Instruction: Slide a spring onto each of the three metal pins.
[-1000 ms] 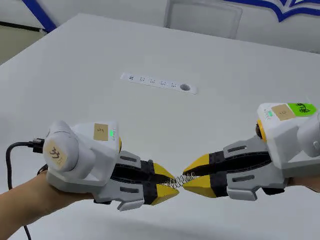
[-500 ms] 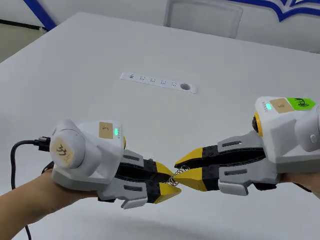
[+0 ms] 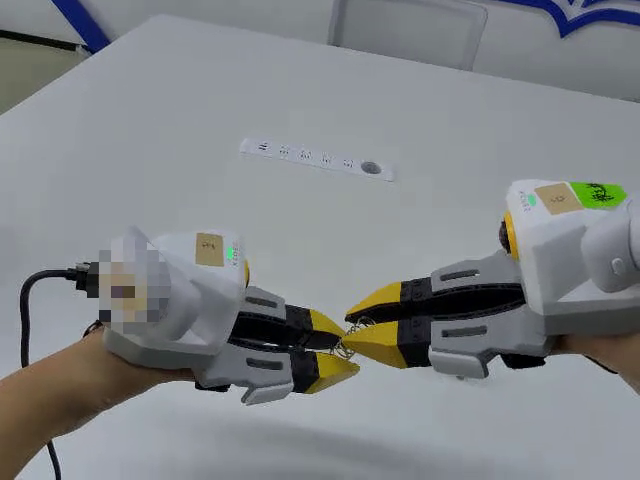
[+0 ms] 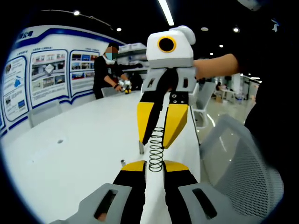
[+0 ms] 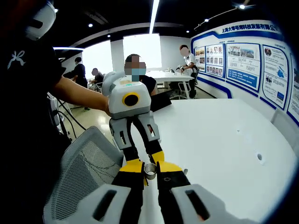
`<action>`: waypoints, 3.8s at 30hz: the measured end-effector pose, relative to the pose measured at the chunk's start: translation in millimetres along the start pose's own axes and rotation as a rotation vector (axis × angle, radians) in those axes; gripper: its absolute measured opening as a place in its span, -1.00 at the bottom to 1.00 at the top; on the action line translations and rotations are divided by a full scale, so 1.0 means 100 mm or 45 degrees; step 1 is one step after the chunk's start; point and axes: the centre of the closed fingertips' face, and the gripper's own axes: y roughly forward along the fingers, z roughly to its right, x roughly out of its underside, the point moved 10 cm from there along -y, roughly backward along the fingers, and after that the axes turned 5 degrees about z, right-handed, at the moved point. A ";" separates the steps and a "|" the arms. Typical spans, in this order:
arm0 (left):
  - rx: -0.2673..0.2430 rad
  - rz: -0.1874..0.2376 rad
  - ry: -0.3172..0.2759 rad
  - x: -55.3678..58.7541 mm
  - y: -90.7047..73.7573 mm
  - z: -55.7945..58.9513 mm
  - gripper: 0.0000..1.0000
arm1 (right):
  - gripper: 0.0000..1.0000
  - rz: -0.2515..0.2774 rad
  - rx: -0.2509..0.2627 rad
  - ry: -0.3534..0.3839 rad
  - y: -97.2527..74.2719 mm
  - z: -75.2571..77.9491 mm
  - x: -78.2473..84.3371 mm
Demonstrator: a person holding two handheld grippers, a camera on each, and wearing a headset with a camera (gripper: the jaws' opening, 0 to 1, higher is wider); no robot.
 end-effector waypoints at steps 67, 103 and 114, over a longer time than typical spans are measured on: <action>-0.237 0.109 -0.182 -0.06 -0.45 -0.26 0.53 | -0.78 -0.306 0.461 0.224 0.05 0.81 0.86; -0.251 0.121 -0.196 -0.10 -0.46 -0.29 0.52 | -0.76 -0.406 0.451 0.204 0.25 0.85 1.18; -0.254 0.110 -0.190 -0.08 -0.49 -0.29 0.53 | -0.67 -0.327 0.482 0.172 0.16 0.78 0.96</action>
